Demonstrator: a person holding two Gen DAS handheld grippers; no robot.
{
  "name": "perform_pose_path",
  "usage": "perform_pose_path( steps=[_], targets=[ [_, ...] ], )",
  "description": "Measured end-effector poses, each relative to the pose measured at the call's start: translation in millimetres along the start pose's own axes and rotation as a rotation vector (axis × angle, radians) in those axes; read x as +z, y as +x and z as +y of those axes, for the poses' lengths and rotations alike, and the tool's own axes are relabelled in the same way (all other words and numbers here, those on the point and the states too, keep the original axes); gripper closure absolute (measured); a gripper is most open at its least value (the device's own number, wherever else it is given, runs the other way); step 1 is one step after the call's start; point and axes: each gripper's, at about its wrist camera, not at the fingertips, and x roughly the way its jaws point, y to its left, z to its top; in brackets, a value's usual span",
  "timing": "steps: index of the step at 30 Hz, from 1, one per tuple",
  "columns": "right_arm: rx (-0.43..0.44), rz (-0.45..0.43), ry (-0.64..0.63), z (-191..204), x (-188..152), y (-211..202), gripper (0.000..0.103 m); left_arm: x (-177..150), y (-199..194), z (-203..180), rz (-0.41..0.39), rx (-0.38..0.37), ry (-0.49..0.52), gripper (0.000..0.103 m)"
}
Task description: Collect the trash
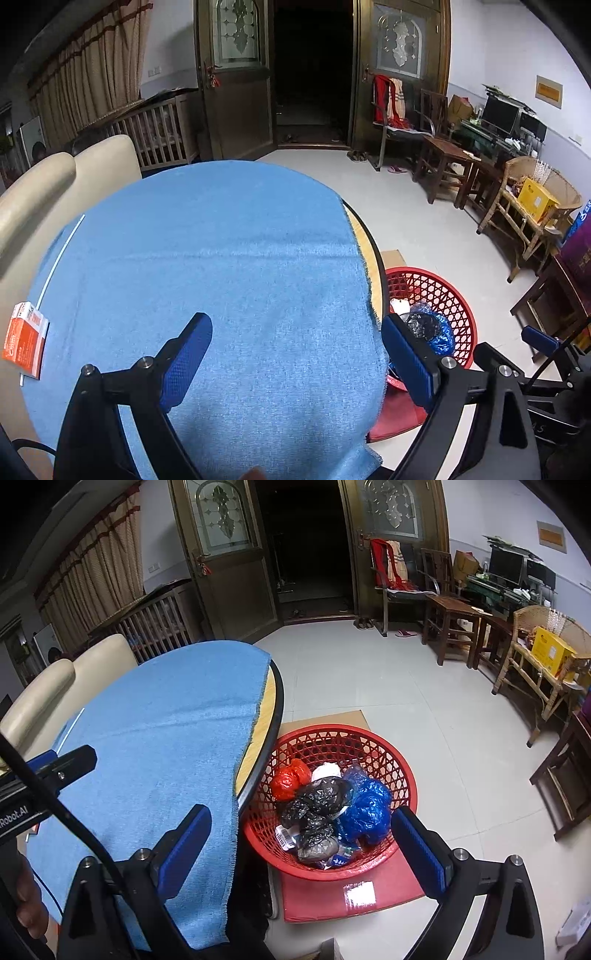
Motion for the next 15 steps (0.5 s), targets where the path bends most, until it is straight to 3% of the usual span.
perform_pose_path(
  steps=[15],
  targets=[
    [-0.030, -0.001, 0.024, -4.8, -1.4, 1.4, 0.004, -1.3, 4.0, -4.9, -0.004, -0.017, 0.010, 0.010]
  ],
)
